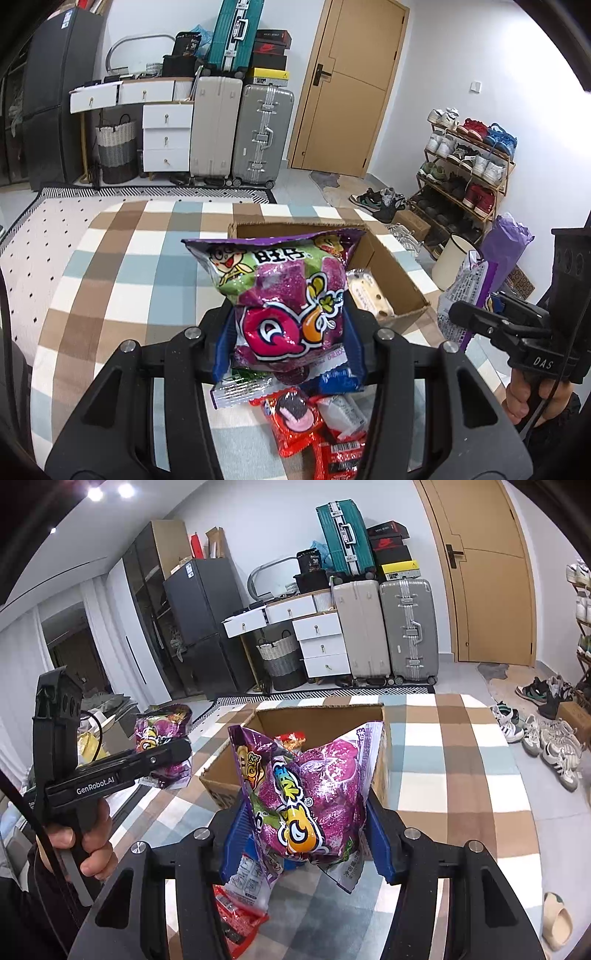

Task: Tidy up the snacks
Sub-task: 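Carry both purple bags over the SF box, lower them in, open both tools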

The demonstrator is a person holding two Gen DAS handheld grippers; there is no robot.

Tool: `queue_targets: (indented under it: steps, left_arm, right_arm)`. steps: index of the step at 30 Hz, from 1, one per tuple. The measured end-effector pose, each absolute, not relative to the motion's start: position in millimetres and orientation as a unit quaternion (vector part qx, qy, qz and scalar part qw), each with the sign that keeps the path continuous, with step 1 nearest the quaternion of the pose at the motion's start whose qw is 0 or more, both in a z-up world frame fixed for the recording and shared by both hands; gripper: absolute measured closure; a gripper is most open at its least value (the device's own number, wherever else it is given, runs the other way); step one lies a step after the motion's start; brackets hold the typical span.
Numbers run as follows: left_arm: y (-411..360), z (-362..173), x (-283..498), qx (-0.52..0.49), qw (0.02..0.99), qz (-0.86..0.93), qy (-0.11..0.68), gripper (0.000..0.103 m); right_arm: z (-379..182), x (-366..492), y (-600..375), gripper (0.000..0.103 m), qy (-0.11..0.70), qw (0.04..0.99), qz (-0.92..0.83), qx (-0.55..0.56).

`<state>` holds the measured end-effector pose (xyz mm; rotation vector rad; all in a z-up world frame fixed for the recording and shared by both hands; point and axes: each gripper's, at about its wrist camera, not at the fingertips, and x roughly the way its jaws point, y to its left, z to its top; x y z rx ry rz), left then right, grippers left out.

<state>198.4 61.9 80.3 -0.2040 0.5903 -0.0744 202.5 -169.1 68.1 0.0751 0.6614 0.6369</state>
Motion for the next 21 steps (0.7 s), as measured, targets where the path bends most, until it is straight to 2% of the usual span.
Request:
queue_targets:
  steps: [21]
  left_arm:
    - [59, 87, 223, -0.092, 0.952, -0.034, 0.289, 0.057]
  right_arm:
    - [75, 236, -141, 0.046, 0.315, 0.893, 0.319, 0.033]
